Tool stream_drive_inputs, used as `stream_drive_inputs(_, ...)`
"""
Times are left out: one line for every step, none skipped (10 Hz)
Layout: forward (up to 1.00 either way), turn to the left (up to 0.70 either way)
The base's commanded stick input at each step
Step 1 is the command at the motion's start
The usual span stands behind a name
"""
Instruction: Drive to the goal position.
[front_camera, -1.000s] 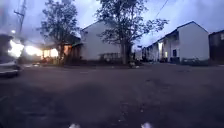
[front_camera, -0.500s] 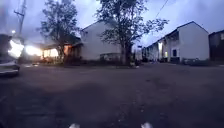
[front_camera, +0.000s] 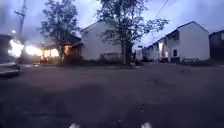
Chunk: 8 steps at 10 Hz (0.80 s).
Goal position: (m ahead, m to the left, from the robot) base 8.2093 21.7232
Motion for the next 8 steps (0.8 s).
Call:
stream_drive_inputs(0.00, 0.70)
stream_drive_inputs(0.00, 0.70)
stream_drive_inputs(0.00, 0.70)
stream_drive_inputs(0.00, 0.70)
stream_drive_inputs(0.00, 0.70)
stream_drive_inputs(0.00, 0.70)
stream_drive_inputs(0.00, 0.70)
stream_drive_inputs(0.00, 0.70)
